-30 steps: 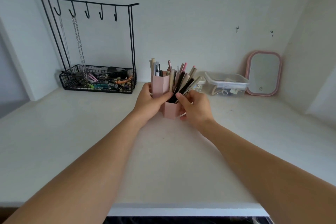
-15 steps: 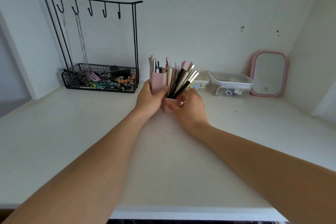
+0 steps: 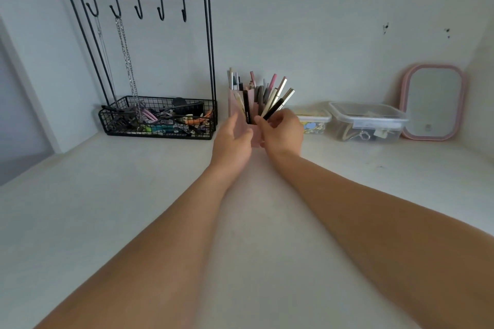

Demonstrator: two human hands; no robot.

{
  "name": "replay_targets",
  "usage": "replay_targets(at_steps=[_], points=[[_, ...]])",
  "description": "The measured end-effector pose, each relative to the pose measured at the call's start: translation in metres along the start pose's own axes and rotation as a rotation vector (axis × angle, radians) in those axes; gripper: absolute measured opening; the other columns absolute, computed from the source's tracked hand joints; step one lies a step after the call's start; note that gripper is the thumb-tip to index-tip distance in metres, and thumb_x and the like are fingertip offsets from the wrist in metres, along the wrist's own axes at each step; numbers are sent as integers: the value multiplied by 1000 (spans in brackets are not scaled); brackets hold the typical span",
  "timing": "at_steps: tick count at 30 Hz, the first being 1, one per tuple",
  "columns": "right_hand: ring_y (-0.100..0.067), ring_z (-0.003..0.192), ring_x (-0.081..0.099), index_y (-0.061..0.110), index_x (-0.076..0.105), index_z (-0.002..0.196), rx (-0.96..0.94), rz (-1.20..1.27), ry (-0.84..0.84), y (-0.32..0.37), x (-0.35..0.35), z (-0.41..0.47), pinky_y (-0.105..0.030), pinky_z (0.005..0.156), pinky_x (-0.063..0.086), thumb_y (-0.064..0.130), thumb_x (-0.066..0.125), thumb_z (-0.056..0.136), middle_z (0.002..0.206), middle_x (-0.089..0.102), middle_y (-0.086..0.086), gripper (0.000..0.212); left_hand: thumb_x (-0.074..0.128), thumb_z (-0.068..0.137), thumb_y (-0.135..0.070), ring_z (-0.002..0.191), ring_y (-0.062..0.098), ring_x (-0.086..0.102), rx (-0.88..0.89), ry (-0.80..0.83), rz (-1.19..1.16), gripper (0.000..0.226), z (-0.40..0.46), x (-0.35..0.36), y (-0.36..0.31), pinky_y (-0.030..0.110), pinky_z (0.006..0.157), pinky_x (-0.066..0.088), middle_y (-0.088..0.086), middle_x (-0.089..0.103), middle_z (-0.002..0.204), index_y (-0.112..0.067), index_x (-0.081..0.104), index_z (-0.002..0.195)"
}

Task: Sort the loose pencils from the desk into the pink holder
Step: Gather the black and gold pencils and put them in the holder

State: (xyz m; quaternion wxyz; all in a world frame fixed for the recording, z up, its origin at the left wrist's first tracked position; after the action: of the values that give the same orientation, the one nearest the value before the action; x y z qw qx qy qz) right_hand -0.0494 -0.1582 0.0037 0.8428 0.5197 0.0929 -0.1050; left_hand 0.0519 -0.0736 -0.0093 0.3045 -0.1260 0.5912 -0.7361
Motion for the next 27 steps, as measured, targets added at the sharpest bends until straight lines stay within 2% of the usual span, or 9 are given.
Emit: replay_targets(at_steps=[2, 4, 6, 9, 12, 14, 18, 22, 27], points=[[-25, 71, 64, 22, 45, 77, 51, 56, -38, -1, -4, 0, -45, 64, 57, 40, 84, 66, 71, 56, 4, 44, 50, 99, -12, 141, 12, 38, 15, 16, 6, 63, 1, 1, 1, 25, 111, 37, -5, 39, 157, -24, 31, 157], [-16, 63, 53, 17, 45, 80, 56, 47, -55, 3, -8, -2, -32, 58, 48, 39, 88, 61, 69, 49, 6, 53, 45, 95, 1, 129, 8, 42, 2, 52, -1, 69, 1, 2, 0, 10, 87, 39, -9, 43, 148, -27, 32, 157], [-10, 58, 43, 15, 48, 85, -5, 32, -59, 15, -12, -4, -25, 53, 36, 38, 90, 60, 68, 46, 8, 55, 41, 90, 7, 127, 11, 46, 3, 95, 2, 76, 0, 3, -2, 10, 78, 39, -9, 48, 143, -29, 35, 156], [-11, 63, 55, 20, 56, 93, -77, -46, -4, 30, -5, -3, -28, 54, 44, 45, 87, 61, 71, 56, 9, 52, 39, 88, 8, 125, 19, 51, 4, 118, 4, 71, -1, 5, -4, 24, 82, 42, -8, 53, 127, -30, 44, 148], [-14, 69, 63, 24, 60, 82, -108, -182, 45, 37, 2, 4, -28, 56, 49, 50, 78, 67, 75, 65, 8, 36, 40, 90, 4, 118, 16, 50, 13, 138, 19, 68, 0, 7, -3, 23, 84, 42, -11, 54, 119, -28, 45, 149], [-18, 68, 63, 22, 61, 77, -132, -241, 88, 44, 5, 11, -29, 57, 50, 50, 71, 75, 74, 67, 4, 30, 43, 84, 1, 123, 17, 49, 10, 165, 40, 71, -1, 8, -2, 23, 82, 43, -10, 55, 126, -25, 45, 149], [-28, 70, 66, 15, 57, 69, -59, -183, 129, 47, 9, 27, -33, 56, 51, 36, 57, 88, 71, 64, -6, 29, 44, 82, 3, 132, 17, 45, 24, 177, 79, 72, -1, 9, 0, 27, 97, 39, -5, 48, 146, -20, 46, 150], [-26, 70, 63, 18, 55, 66, 39, -50, 67, 37, -2, 33, -34, 60, 53, 23, 62, 84, 69, 61, -2, 20, 46, 89, 0, 146, 26, 32, 66, 191, 226, 68, -2, 10, 0, 35, 118, 29, 4, 33, 161, -16, 36, 155], [-20, 78, 62, 17, 58, 90, 2, -51, 26, 37, -2, 25, -35, 64, 53, 40, 77, 71, 82, 63, 3, 36, 47, 89, -3, 137, 34, 41, 113, 197, 401, 67, -4, 14, 1, 49, 111, 39, 6, 33, 157, -19, 38, 153]])
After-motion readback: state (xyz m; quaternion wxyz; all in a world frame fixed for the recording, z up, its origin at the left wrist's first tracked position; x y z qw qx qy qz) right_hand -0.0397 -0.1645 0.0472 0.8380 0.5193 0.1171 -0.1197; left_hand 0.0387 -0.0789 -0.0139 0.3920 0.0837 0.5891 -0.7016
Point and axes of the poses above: each hand's wrist, its own z-axis towards the middle knuckle, its own x-axis out of the palm, y = z × x, the point moved 4 cm from there along z, towards the middle knuckle
